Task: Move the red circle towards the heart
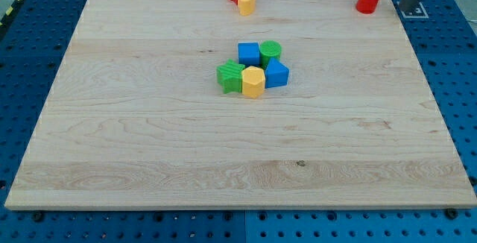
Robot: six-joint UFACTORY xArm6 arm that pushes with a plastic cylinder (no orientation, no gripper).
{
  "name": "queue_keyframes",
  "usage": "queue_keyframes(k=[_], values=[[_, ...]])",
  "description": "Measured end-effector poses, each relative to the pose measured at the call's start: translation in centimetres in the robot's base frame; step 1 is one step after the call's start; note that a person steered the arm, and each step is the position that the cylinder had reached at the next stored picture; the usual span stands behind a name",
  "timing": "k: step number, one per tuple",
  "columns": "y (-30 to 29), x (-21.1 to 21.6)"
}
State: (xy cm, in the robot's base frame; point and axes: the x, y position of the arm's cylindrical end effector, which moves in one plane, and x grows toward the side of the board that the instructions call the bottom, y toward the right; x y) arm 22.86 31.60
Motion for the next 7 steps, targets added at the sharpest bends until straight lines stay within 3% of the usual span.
queue_keyframes(k=[2,5,7], values=[[-0.3,0.1],[-11.2,0.9],[-13.1,0.9]])
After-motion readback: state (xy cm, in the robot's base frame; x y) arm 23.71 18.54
